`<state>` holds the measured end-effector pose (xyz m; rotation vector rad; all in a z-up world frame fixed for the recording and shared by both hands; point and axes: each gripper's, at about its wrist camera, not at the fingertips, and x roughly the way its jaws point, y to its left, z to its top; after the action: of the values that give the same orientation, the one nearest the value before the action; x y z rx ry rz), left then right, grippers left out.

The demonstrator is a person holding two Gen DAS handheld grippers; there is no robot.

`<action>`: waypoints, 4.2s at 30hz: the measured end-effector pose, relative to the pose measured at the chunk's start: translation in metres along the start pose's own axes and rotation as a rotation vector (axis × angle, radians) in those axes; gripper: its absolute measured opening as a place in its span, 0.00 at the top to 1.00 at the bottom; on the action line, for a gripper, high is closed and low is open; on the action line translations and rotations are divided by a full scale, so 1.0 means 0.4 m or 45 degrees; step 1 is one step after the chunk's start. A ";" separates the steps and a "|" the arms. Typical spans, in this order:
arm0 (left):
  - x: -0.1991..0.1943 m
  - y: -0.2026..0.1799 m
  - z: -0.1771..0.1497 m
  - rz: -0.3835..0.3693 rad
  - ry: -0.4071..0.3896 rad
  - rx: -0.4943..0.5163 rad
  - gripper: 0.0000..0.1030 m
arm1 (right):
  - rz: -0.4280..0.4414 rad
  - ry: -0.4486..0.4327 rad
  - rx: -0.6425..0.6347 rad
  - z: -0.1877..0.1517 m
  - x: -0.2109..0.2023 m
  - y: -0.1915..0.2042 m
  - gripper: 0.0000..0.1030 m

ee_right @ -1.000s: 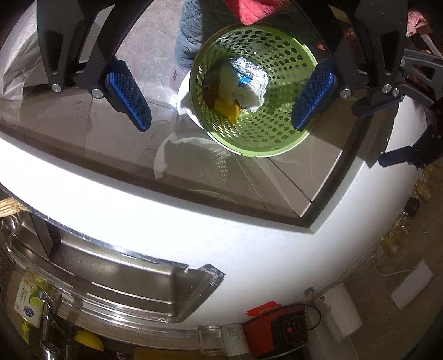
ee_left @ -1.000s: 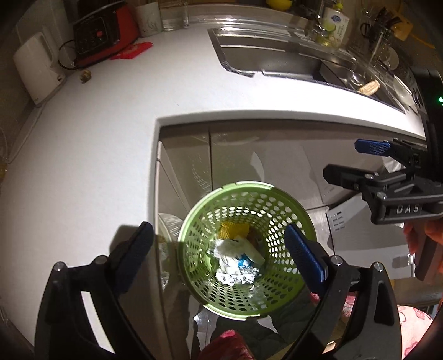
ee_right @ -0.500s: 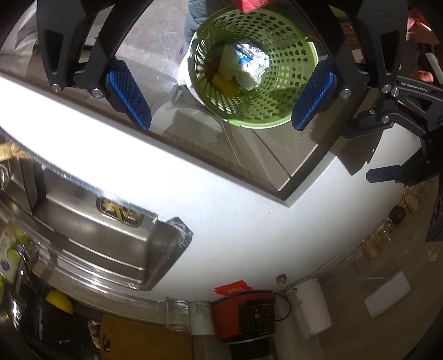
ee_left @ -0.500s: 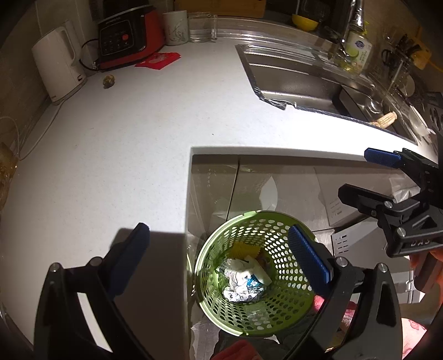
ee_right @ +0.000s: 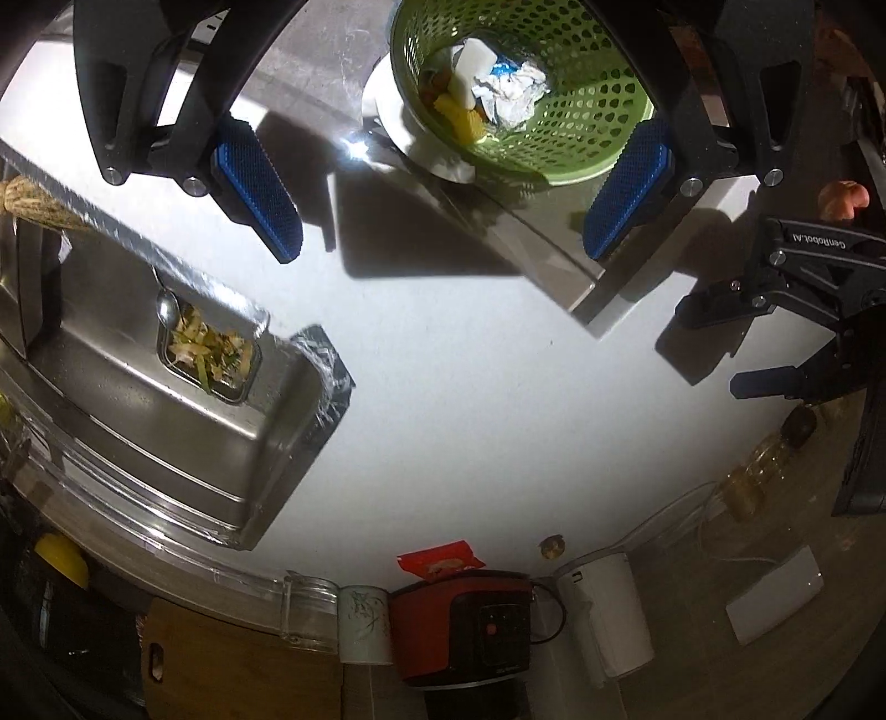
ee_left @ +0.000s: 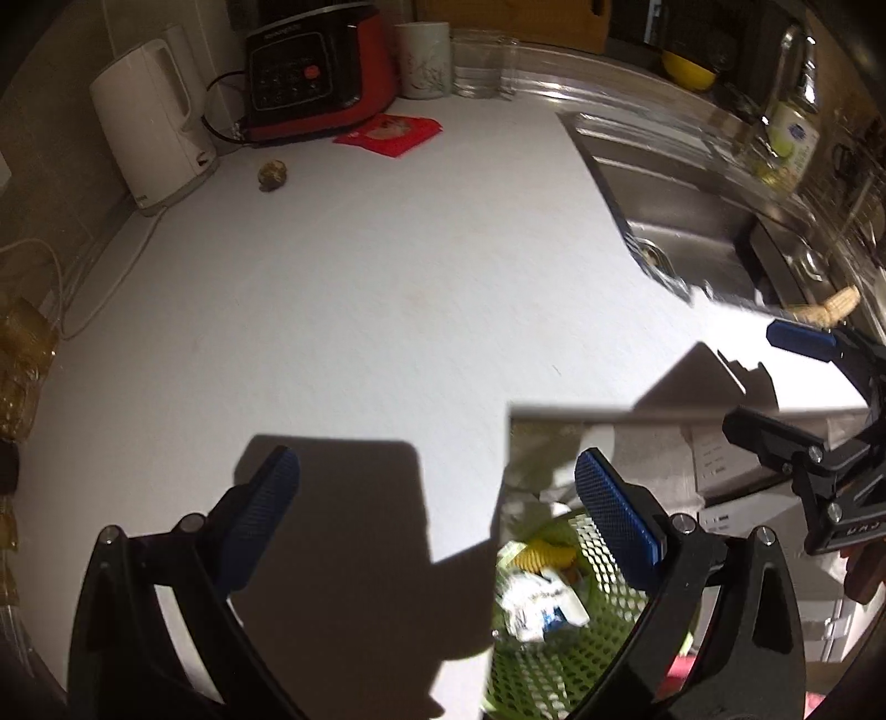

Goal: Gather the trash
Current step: 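Move both open grippers from the basket toward the nut and red packet, then grasp the round brown nut with the left gripper while the right grasps the red packet, then carry the nut and red packet over the green basket with both grippers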

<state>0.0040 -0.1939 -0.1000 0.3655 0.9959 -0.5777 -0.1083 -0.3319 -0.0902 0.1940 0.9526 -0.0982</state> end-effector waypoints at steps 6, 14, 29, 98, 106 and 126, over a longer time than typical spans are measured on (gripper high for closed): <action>0.080 0.112 0.152 0.046 -0.068 -0.114 0.07 | 0.045 -0.004 -0.020 0.147 0.124 -0.015 0.02; 0.209 0.229 0.320 0.090 -0.111 -0.184 0.07 | 0.047 0.015 -0.107 0.378 0.296 -0.023 0.02; 0.428 0.381 0.513 0.045 -0.053 -0.306 0.07 | 0.169 0.046 -0.261 0.703 0.552 -0.037 0.02; -0.029 0.056 0.052 -0.022 -0.100 -0.135 0.69 | 0.203 -0.026 -0.179 0.157 0.012 0.111 0.78; -0.127 -0.013 -0.132 -0.106 -0.071 -0.121 0.68 | 0.230 -0.007 -0.107 -0.030 -0.115 0.162 0.78; -0.210 -0.078 -0.314 -0.127 -0.047 -0.077 0.68 | 0.175 0.153 -0.009 -0.318 -0.170 0.196 0.78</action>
<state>-0.1349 -0.1272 -0.0915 0.2518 0.9974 -0.6410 -0.2360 -0.2290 -0.0969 0.2605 1.0567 0.0436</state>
